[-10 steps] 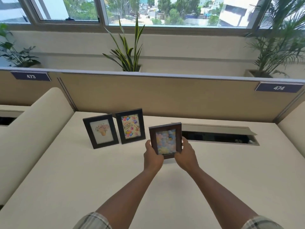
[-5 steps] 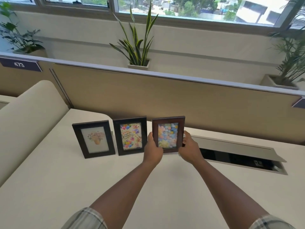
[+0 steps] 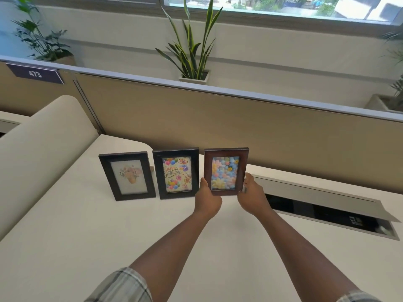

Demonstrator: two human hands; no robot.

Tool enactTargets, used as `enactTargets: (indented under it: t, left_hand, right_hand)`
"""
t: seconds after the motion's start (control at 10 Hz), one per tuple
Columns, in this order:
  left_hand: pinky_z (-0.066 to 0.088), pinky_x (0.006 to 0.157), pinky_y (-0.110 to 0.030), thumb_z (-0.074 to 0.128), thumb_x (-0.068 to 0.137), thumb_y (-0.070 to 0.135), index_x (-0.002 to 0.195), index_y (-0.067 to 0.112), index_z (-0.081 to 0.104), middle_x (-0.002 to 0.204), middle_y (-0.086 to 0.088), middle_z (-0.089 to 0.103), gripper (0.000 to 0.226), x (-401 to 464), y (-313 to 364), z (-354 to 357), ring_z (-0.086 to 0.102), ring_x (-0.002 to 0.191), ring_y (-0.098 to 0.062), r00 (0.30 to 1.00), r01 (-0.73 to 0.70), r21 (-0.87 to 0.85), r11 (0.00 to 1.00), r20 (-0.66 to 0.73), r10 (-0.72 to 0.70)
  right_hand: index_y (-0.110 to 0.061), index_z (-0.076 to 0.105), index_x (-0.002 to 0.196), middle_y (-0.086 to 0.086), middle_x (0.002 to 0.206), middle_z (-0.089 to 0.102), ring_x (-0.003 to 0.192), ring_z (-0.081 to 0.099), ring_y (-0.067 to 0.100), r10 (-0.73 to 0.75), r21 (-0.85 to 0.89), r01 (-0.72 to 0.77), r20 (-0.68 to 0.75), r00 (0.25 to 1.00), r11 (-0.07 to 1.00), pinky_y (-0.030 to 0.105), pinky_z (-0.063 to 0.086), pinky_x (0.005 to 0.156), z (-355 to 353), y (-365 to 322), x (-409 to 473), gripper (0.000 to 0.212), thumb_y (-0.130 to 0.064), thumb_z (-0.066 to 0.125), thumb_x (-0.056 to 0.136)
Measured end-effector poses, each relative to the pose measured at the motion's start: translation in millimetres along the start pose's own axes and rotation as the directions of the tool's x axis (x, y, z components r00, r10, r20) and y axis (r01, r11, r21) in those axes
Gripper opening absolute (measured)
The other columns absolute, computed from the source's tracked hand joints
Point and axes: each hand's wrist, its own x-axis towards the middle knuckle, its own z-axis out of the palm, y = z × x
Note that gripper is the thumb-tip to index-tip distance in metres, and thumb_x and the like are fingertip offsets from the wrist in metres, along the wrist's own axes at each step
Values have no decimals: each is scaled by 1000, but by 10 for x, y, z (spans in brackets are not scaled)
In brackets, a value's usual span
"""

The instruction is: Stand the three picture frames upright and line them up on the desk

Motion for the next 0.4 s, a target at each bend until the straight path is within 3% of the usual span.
enactTargets:
  t: [0.2,0.4]
  left_hand:
    - [49,87,-27,54,86,2,151,14,17,138,-9,50,76,-40,-65,35,53,122,-27,989,135,52,989,48,-138]
    - [45,101,-31,54,87,4,151,8,21,147,-13,45,72,-147,-86,-10,46,132,-30,991,133,127,983,11,-135]
  right_hand:
    - [-15,49,122,9,121,63,110,61,30,35,25,-36,26,999,999,29,45,79,92,32,4,40,-11,61,84]
    - [-15,48,119,10,117,64,107,61,32,72,-12,-73,-45,996,997,37,48,83,94,25,-74,36,-11,57,84]
